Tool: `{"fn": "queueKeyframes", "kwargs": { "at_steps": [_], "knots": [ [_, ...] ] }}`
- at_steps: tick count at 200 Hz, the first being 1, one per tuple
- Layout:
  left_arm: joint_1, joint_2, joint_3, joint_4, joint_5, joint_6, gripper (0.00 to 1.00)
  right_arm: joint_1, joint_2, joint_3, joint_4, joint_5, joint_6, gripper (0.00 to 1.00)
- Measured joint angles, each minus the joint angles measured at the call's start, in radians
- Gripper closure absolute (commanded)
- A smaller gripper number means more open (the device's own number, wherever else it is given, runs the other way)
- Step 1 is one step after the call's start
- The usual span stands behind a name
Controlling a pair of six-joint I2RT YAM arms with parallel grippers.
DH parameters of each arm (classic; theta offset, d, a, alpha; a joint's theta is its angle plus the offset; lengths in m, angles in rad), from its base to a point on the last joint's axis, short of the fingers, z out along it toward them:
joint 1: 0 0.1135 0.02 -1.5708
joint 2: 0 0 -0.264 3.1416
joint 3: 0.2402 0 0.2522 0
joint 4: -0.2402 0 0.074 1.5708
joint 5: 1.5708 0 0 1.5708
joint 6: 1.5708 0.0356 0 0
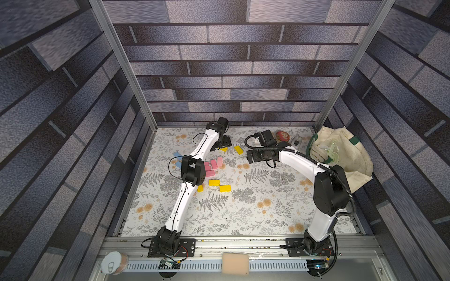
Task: Assemble the letter v with building blocks
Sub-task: Pick up the building block from the center of the board.
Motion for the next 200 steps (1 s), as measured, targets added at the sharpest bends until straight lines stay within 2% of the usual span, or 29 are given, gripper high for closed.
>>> {"fn": "queueKeyframes", "kwargs": {
  "at_steps": [69,126,174,200],
  "knots": [
    [0.044,0.0,-0.003,0.078,0.088,-0.157,0.15,0.0,-0.042,-0.037,0.017,-0.004,0.015,0.0],
    [0.036,0.04,0.002,0.107,0.104,-0.206,0.19,-0.002,-0.085,-0.065,0.038,-0.003,0.016,0.0],
    [0.019,0.058,0.026,0.124,0.097,-0.22,0.33,-0.004,-0.111,-0.108,0.048,-0.003,0.019,0.0],
    [0.007,0.076,0.055,0.116,0.055,-0.203,0.39,-0.006,-0.121,-0.134,0.053,0.004,0.018,0.0]
  ]
}}
